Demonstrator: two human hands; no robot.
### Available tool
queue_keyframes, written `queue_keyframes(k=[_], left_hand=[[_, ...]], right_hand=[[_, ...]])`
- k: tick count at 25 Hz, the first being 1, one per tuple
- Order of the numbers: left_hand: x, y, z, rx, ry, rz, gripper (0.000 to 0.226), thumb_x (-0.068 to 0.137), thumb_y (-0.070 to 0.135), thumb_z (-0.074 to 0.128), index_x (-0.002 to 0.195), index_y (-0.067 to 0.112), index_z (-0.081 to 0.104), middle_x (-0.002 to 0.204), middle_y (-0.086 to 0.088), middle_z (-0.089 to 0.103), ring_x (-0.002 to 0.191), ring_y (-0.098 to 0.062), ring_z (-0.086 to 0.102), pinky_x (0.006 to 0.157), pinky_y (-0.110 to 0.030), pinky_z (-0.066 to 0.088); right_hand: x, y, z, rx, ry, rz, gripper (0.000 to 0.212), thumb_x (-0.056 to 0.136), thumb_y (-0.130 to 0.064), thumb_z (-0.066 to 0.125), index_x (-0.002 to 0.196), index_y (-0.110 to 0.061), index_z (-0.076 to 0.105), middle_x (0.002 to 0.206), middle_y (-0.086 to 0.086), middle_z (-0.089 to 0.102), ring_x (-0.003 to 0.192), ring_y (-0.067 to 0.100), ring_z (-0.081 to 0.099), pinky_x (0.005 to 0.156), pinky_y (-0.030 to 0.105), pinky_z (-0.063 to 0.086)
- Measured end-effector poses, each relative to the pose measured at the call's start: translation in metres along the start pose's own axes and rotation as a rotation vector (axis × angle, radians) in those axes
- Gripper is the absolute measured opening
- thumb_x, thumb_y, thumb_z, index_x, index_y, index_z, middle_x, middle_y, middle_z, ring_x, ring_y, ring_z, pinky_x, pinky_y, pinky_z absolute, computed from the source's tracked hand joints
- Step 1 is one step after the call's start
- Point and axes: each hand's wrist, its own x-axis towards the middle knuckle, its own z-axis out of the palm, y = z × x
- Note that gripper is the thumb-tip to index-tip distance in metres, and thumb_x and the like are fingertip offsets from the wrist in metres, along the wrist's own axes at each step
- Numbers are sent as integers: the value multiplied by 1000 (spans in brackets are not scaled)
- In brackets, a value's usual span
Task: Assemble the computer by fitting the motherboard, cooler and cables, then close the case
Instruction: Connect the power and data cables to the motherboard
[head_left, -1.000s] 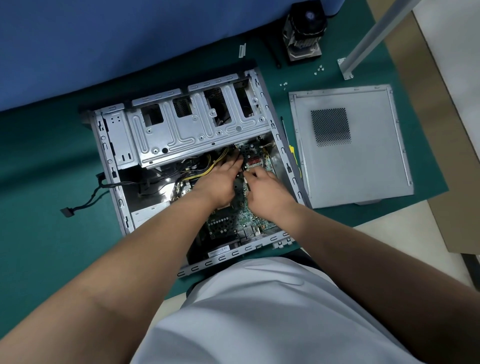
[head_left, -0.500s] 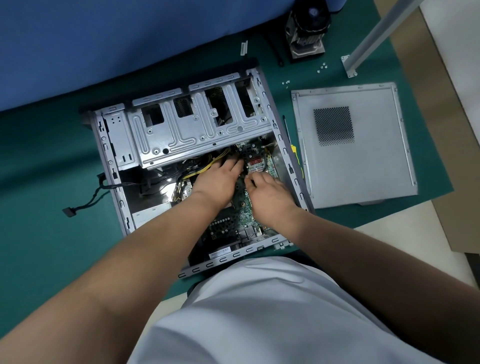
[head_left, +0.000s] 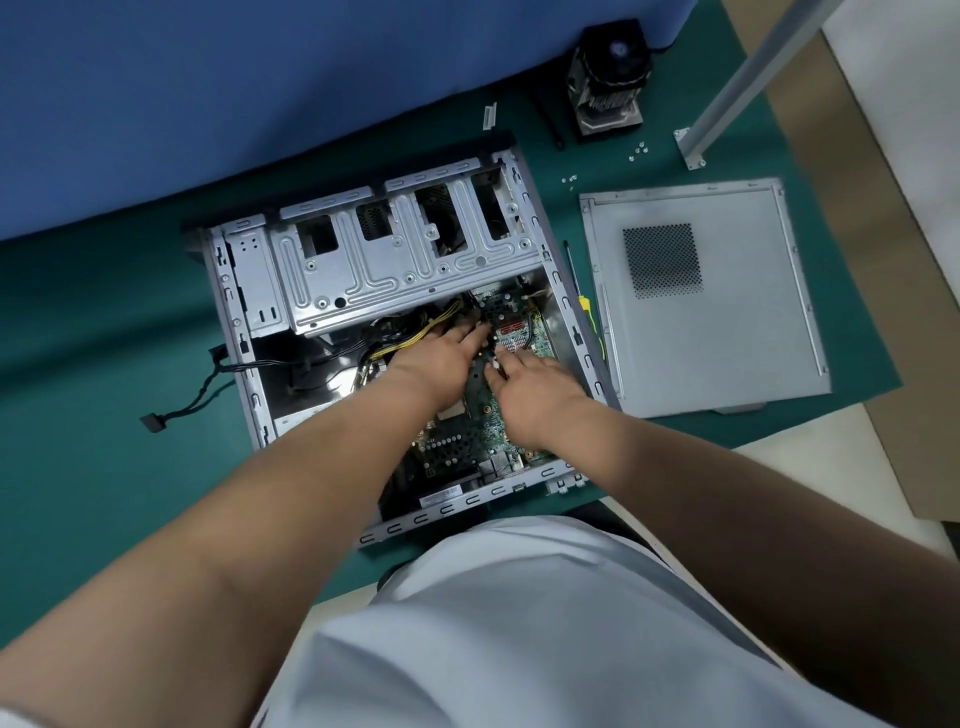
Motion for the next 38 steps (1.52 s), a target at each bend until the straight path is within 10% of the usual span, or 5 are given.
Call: queue_keyframes(k=[9,14,19,31,38], left_hand=[[-98,-61,-4,219,718,200,66,85,5,61,147,25,48,153,-8,48,140,-33,43,114,-53,39],[-91,-77,-17,75,636,-27,74,99,8,52,161,37,22,172,1,16,157,-29,17,127,-49,17],[-80,-77,-30,64,599,-74,87,92,-12,46,160,40,27,171,5,18,157,-27,20,125,-46,22],[-87,-87,-34,87,535,-71,103,87,-23,48,162,41,18,172,5,10,158,-29,15,122,-47,27],[-86,-101,-30,-41,471,-29,72,98,43,59,159,50,20,171,16,8,158,-20,9,123,-51,25]], right_hand=[[-56,53,-25,9,678,-97,75,90,-15,64,157,-19,33,169,11,13,156,32,14,126,52,19],[-48,58,-13,620,367,102,101,98,-4,50,156,-29,-28,168,5,-23,121,31,62,96,45,54],[-41,44,-6,750,575,151,96,96,4,45,161,-35,-14,153,9,37,96,28,63,88,46,55],[-28,43,-6,767,590,134,105,91,9,49,160,-40,-12,145,8,47,81,19,64,78,46,59],[-23,38,4,654,610,190,94,100,-14,48,156,-39,-24,149,10,34,61,18,59,57,40,58]])
